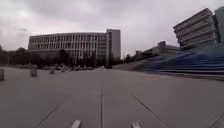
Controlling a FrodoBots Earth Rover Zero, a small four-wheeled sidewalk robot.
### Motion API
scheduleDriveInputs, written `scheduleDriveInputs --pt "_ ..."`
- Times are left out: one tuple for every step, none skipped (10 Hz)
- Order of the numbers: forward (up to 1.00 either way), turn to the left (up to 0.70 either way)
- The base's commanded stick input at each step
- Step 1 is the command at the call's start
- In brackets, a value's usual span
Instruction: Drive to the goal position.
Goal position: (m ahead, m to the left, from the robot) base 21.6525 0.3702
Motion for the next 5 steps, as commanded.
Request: scheduleDriveInputs --pt "0.7 0.0" --pt "0.7 0.0" --pt "0.7 0.0" --pt "0.7 0.0" --pt "0.7 0.0"
